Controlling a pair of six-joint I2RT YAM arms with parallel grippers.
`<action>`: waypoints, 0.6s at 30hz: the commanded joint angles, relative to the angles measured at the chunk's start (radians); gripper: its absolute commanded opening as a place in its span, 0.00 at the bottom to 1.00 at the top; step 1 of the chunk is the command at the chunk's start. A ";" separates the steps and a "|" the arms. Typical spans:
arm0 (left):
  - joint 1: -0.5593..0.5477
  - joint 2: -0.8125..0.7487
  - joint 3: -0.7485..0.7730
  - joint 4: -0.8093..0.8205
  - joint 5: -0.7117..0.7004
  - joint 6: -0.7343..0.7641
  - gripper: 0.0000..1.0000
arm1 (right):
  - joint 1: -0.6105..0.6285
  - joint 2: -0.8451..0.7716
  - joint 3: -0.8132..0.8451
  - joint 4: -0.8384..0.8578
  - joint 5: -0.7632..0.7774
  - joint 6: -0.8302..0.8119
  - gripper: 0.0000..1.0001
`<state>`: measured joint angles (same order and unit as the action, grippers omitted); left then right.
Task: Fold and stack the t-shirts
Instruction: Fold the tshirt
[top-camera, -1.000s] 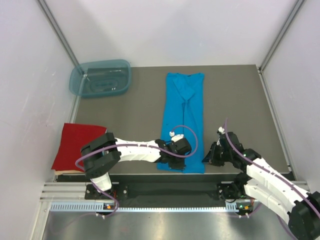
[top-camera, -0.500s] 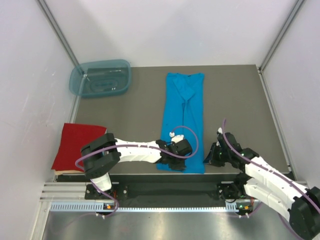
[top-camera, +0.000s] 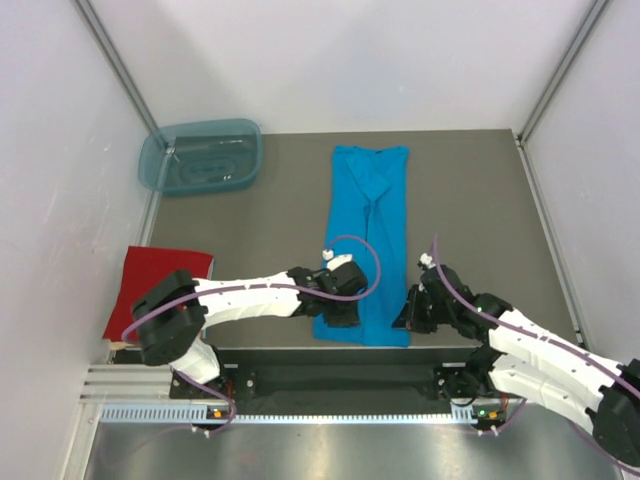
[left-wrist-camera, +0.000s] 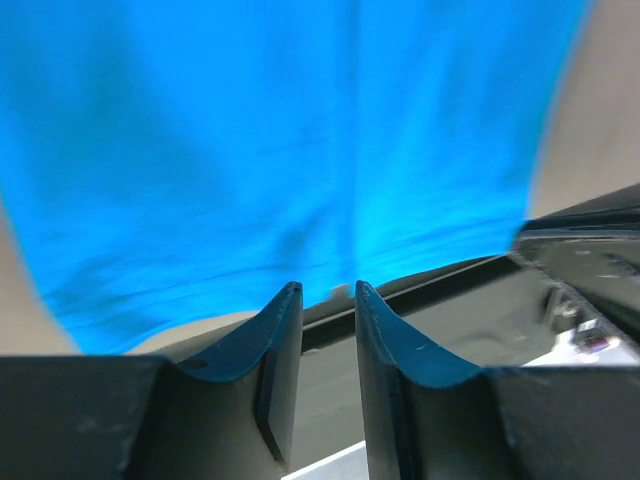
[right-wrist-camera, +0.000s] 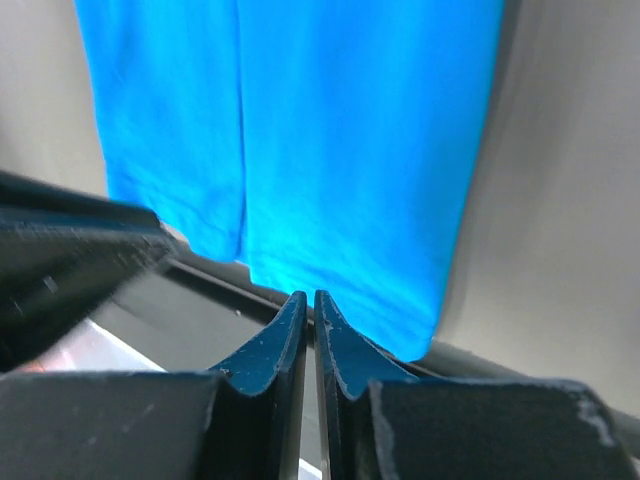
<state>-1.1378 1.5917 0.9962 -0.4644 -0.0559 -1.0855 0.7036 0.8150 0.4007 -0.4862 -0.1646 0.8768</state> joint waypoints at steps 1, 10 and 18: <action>0.022 -0.085 -0.115 0.085 0.051 -0.005 0.33 | 0.057 0.003 -0.032 0.060 0.034 0.082 0.08; 0.033 -0.082 -0.263 0.155 0.171 -0.025 0.33 | 0.129 0.047 -0.019 0.012 0.134 0.113 0.08; 0.090 -0.176 -0.192 0.056 0.155 0.033 0.33 | 0.191 0.090 0.098 0.057 0.128 0.131 0.06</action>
<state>-1.0958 1.4857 0.7586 -0.3809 0.0975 -1.0885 0.8448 0.8837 0.4004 -0.4973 -0.0490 0.9890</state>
